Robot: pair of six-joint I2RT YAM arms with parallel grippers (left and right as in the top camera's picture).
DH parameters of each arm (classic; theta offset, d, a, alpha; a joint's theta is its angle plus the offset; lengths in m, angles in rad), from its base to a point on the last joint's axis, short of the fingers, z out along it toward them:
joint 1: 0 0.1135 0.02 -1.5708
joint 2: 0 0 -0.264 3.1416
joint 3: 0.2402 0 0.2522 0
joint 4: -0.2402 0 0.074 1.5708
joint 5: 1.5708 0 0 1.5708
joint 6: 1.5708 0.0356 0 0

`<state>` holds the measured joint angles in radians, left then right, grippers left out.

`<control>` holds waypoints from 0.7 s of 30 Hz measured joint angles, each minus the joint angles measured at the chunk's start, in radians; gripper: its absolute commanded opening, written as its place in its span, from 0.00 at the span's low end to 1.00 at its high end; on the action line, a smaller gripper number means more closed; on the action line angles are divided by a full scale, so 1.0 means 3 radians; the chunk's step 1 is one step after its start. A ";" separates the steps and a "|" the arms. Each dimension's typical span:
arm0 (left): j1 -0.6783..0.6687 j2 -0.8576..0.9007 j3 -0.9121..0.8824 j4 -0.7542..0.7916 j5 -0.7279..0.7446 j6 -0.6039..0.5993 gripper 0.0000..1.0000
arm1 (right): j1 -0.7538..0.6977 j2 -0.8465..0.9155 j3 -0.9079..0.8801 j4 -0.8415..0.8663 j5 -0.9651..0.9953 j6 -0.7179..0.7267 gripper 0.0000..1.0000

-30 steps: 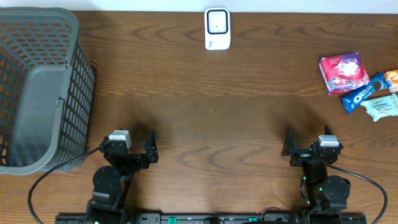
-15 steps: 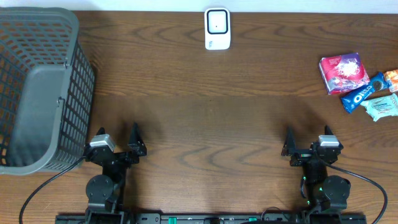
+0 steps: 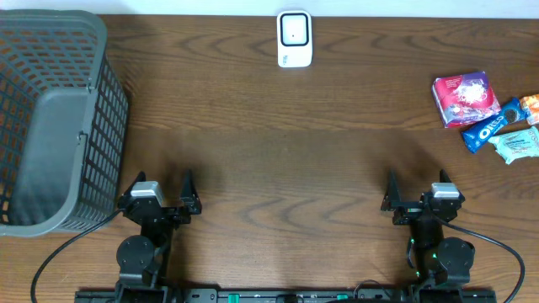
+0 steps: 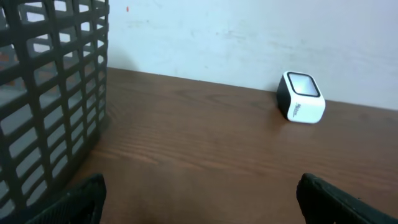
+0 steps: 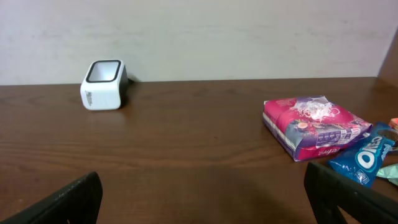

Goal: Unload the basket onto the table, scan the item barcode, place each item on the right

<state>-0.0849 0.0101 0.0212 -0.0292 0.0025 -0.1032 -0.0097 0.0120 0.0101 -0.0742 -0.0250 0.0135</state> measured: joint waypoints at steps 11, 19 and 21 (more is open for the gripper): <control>0.0041 0.0000 0.0000 -0.0006 0.0060 0.0102 0.98 | 0.0000 0.0000 0.0000 0.0000 0.0000 0.0000 0.99; 0.0041 0.0000 0.0001 -0.0009 0.0062 0.0277 0.98 | 0.0000 0.0000 0.0000 0.0001 0.0000 0.0000 0.99; 0.0041 0.0000 0.0001 -0.0010 0.0062 0.0315 0.98 | 0.0000 0.0000 0.0000 0.0000 0.0000 0.0000 0.99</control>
<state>-0.0727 0.0101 0.0216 -0.0322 0.0212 -0.0086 -0.0097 0.0120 0.0101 -0.0742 -0.0250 0.0135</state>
